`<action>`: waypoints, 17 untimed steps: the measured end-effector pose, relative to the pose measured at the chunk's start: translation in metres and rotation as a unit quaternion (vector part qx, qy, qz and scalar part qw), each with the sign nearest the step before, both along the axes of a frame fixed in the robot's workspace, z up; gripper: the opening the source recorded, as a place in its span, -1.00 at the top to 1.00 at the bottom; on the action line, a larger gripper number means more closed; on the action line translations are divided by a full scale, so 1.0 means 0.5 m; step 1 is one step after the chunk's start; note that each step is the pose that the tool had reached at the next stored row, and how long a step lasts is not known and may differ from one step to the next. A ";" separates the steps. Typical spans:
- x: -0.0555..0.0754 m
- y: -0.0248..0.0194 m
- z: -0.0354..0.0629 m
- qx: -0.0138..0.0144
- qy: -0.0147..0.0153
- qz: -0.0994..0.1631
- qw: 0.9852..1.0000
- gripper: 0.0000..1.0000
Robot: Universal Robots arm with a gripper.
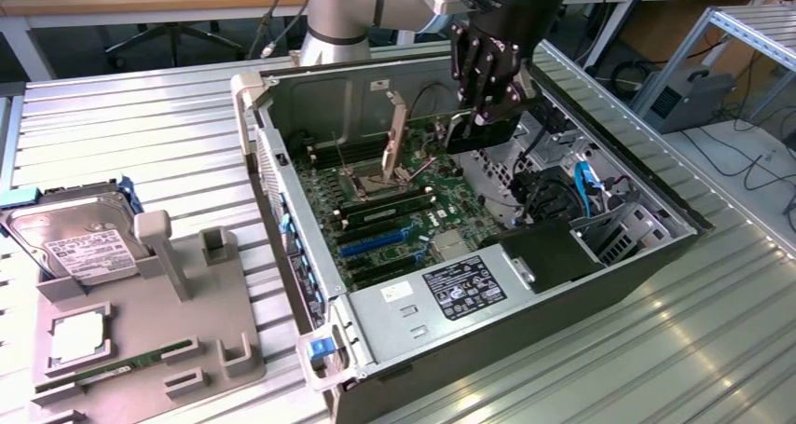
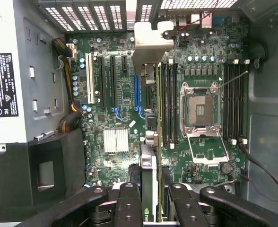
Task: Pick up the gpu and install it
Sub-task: 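Insert the gpu into the slot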
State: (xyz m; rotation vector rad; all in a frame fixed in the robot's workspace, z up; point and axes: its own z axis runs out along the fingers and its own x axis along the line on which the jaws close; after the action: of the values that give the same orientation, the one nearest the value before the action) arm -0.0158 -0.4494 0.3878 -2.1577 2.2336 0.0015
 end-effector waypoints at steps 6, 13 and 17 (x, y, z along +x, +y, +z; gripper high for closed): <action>-0.003 0.0007 -0.001 0.000 0.000 0.000 1.000 0.45; -0.002 0.0009 -0.001 0.000 0.000 0.000 1.000 0.45; -0.002 0.0008 -0.001 0.000 0.000 0.000 1.000 0.45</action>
State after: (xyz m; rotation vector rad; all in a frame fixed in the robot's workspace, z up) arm -0.0170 -0.4490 0.3872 -2.1572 2.2339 0.0013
